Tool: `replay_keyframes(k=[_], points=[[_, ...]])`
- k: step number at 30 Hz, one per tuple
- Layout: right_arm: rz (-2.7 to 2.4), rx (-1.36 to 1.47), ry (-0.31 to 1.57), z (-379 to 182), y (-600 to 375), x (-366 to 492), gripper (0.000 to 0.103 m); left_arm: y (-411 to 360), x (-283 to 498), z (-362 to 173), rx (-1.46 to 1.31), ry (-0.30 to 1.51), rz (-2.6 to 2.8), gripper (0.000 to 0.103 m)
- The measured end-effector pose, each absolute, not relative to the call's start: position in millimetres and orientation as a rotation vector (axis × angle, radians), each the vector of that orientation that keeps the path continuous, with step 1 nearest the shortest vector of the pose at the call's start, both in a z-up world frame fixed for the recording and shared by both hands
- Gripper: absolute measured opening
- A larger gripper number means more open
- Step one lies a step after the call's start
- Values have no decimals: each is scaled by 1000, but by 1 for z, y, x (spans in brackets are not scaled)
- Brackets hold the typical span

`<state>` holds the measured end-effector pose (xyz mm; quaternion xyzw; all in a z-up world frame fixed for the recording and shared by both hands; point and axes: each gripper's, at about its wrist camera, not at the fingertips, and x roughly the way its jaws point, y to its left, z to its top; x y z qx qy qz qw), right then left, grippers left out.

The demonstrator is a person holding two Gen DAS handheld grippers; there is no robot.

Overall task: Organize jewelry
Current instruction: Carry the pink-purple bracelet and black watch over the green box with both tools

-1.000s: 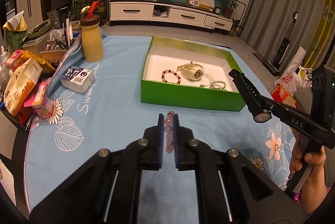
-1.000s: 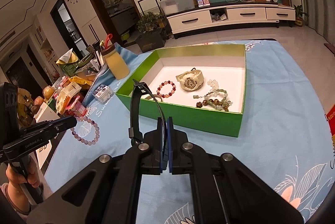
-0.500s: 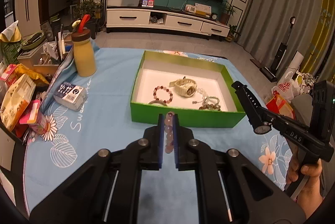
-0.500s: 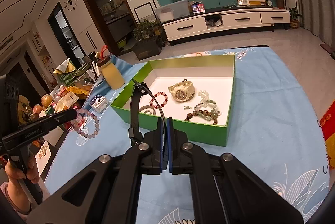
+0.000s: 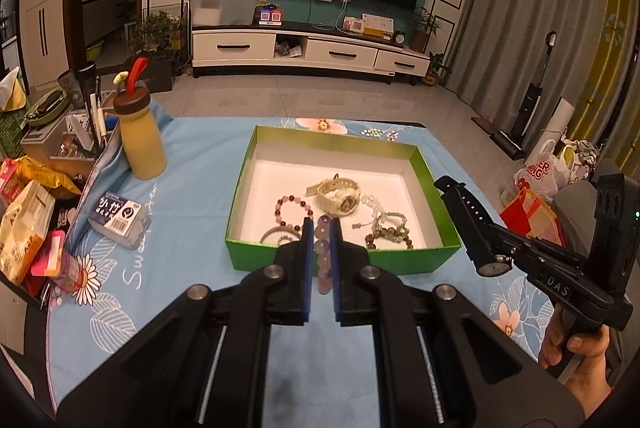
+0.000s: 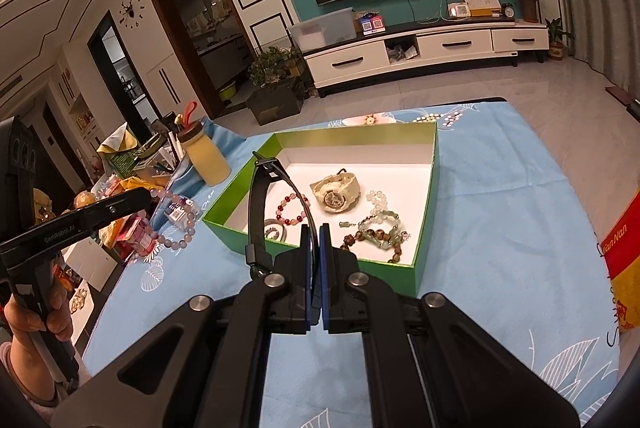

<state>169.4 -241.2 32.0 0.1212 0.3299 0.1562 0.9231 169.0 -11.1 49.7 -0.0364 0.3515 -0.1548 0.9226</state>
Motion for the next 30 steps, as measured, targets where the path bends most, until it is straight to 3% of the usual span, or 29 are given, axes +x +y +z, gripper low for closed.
replay_keyframes(k=[30], points=[[297,262,663,34,-249,212,3,-38,246,48,-85,750,-315,7]])
